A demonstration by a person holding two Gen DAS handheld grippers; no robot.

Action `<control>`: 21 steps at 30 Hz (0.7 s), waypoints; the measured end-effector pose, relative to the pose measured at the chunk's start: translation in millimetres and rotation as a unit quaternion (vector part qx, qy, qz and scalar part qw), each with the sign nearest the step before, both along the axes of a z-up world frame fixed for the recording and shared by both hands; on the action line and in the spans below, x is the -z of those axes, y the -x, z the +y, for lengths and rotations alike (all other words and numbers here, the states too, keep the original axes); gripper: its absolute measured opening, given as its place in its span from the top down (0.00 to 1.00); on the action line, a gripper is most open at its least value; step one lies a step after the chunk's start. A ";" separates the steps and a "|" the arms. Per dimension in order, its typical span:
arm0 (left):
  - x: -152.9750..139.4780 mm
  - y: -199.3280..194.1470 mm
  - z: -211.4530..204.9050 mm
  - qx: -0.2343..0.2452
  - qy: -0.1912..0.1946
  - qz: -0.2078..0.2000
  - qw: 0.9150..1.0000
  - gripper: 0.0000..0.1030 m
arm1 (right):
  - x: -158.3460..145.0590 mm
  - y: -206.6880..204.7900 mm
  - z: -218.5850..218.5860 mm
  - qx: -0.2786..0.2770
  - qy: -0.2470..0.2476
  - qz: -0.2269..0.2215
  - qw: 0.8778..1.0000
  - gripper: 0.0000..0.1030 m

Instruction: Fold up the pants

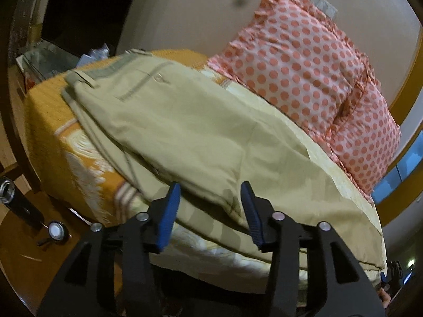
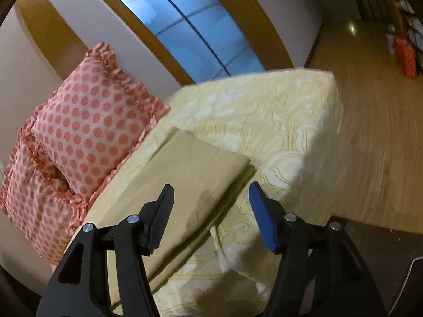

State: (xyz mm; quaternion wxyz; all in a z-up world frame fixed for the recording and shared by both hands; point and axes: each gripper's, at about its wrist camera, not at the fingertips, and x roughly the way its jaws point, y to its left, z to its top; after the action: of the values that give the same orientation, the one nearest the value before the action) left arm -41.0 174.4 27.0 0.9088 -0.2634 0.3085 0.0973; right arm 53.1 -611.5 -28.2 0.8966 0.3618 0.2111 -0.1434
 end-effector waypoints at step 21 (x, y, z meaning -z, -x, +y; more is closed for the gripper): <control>7.9 16.3 45.4 -0.071 0.042 -0.032 0.996 0.22 | -115.2 -24.9 251.0 -0.413 0.135 -0.184 0.882 0.94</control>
State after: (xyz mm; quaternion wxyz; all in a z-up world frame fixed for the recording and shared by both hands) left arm -57.3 219.8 19.1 0.8971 -0.3254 0.2640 0.1400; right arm 78.0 -360.6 87.0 0.9373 0.1373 0.1514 0.2823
